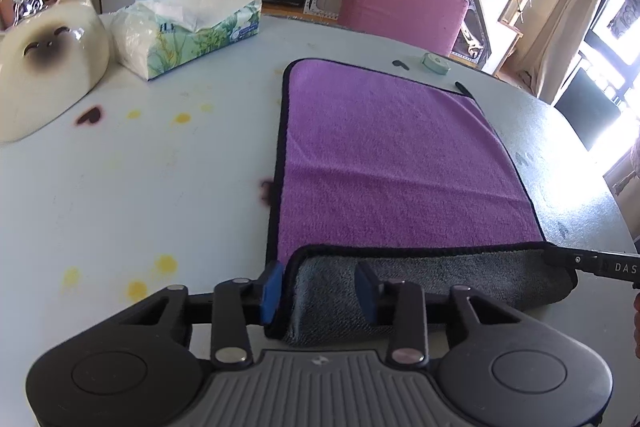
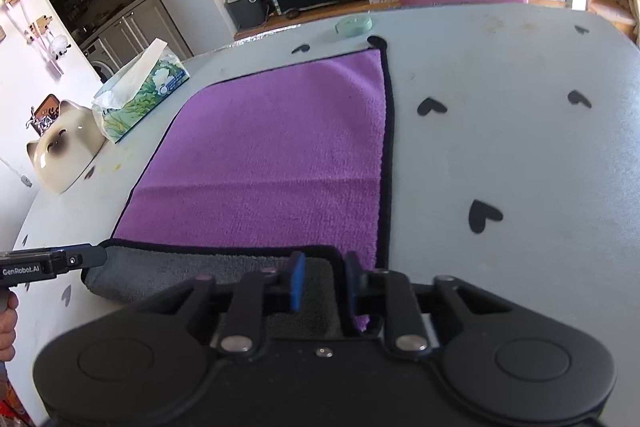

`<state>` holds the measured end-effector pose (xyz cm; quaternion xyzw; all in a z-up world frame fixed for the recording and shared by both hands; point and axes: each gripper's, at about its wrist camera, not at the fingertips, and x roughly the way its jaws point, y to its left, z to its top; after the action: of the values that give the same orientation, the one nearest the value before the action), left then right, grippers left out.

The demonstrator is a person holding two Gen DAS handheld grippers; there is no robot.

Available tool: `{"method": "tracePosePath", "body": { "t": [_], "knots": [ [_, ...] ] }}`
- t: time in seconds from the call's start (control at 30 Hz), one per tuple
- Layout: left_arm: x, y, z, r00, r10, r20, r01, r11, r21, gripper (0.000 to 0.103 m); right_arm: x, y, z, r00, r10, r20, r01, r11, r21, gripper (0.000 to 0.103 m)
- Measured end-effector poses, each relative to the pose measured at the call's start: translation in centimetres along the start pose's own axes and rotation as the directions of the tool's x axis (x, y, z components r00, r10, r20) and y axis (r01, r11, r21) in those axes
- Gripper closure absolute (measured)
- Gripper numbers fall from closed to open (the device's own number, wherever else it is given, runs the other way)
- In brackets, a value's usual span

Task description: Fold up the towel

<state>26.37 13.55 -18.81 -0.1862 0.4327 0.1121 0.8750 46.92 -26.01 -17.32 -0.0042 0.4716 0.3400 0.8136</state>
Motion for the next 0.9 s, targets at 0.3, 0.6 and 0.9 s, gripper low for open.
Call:
{"method": "tracePosePath", "body": {
  "t": [0.3,0.6,0.9],
  "knots": [
    [0.4,0.0,-0.1,1.0,0.0,-0.029,0.0,1.0,0.004,0.068,-0.2,-0.2,-0.8,0.999,-0.001,-0.034,0.0,1.0,-0.016,0.096],
    [1.0,-0.3,0.3,0.999,0.013,-0.044,-0.013,1.0,0.003,0.082,-0.5,-0.4,-1.8,0.999,-0.007,-0.04,0.007,1.0,-0.009,0.098],
    [1.8,-0.9,0.5,0.997,0.041,-0.062,-0.039,0.998,0.039,0.094,-0.7,-0.3,-1.9,0.999,-0.007,-0.038,0.007,1.0,-0.003,0.098]
  ]
}}
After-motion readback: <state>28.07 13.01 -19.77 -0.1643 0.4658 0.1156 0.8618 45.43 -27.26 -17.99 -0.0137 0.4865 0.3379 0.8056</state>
